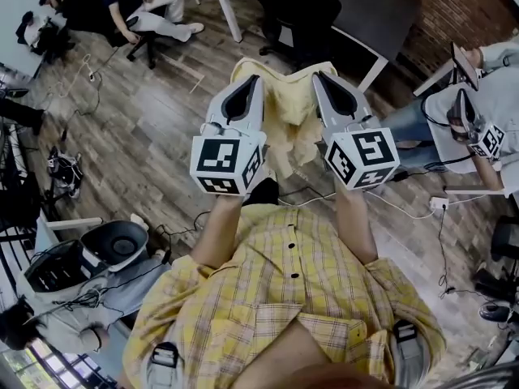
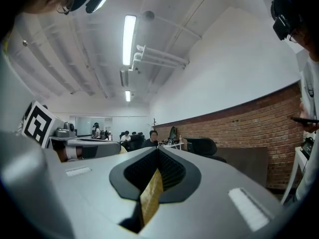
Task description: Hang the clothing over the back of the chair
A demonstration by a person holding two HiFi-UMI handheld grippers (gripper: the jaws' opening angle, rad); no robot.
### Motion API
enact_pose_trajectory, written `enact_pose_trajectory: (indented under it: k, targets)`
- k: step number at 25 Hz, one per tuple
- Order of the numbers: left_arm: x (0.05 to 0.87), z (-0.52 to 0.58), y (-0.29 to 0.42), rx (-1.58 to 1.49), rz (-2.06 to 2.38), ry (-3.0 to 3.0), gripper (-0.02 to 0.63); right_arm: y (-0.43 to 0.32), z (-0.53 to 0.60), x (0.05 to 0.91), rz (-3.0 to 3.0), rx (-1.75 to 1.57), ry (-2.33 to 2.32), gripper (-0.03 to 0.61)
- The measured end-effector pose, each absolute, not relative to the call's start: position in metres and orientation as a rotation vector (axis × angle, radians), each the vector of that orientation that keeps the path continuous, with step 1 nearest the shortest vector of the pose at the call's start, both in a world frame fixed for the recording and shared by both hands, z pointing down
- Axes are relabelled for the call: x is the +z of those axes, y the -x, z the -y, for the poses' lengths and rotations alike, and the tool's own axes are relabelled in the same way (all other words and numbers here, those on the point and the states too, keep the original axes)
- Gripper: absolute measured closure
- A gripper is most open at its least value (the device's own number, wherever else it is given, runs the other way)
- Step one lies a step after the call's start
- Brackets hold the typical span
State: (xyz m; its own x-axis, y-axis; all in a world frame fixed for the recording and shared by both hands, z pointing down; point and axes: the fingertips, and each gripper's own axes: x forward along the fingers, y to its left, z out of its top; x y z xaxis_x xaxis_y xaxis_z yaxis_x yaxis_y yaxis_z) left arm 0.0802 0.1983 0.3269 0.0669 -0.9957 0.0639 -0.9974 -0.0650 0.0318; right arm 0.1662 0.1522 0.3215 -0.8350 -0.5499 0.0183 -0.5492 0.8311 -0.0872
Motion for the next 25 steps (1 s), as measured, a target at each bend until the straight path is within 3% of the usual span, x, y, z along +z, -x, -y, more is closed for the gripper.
enact_pose_trajectory:
  k: [25]
  targets:
    - [0.293,0.043,0.081,0.018,2.019,-2.34,0.612,-0.031,0.079,0.29,-2.945,-0.115,1.082,0.568]
